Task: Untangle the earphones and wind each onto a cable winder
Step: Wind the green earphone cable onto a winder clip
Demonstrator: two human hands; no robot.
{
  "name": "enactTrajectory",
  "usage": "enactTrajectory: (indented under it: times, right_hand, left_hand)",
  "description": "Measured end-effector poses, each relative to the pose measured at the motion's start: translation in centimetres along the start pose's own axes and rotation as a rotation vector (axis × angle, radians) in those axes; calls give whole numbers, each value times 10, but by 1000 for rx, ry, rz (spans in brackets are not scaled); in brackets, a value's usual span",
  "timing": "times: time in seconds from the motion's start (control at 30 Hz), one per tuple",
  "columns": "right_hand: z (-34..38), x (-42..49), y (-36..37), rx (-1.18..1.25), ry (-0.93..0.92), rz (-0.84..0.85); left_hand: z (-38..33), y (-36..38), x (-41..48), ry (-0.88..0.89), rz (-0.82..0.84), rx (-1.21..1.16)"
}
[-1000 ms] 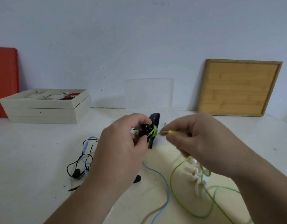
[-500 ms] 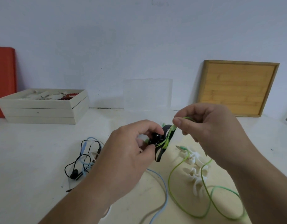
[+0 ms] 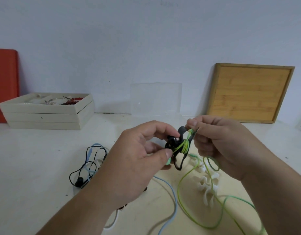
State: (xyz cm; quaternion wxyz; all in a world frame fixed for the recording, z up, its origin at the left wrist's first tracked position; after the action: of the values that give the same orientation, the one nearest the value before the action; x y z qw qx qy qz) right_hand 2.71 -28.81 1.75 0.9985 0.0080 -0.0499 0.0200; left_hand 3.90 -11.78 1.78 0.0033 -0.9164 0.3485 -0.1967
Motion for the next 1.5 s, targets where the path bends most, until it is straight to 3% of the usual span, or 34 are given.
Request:
enactTrajectory:
  times: [0.23,0.4,0.6,0.73,0.87,1.07,1.2,1.5]
  right_hand:
    - [-19,6,14,-28,70,54]
    - [-29,4,33,-113,140,152]
    - [-26,1,43,-245,70,214]
    - [-23,-2,48,-354,71,305]
    - [-19,-4,50,-465,60,355]
    - [-9,-7,37,-540,59,287]
    - [1,-11,36,-610,45,268]
    - [12,-14,25,-713,21,185]
  left_hand:
    - [-1,-3,-1,49,-103,-91]
    - [3,-12,-2,38,-271,-75]
    - [12,-28,-3,2,-432,-222]
    - [19,-40,-5,-27,-522,-156]
    - [12,-36,-6,-39,-498,58]
    - [0,-30,-9,-21,-463,365]
    - [-2,-31,-9,-38,-474,411]
    - [0,-38,-8,-71,-506,280]
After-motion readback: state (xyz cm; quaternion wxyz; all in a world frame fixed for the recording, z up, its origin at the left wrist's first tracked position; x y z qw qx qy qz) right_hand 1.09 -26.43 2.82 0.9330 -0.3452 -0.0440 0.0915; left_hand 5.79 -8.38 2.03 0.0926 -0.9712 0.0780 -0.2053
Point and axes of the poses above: each hand's wrist, its own x-axis towards the middle knuckle, its own y-axis out of the palm, z = x × y, the point moved 6 cm from there along x, towards the middle knuckle, and after that the axes turned 9 degrees about z, right-handed, at the moved point
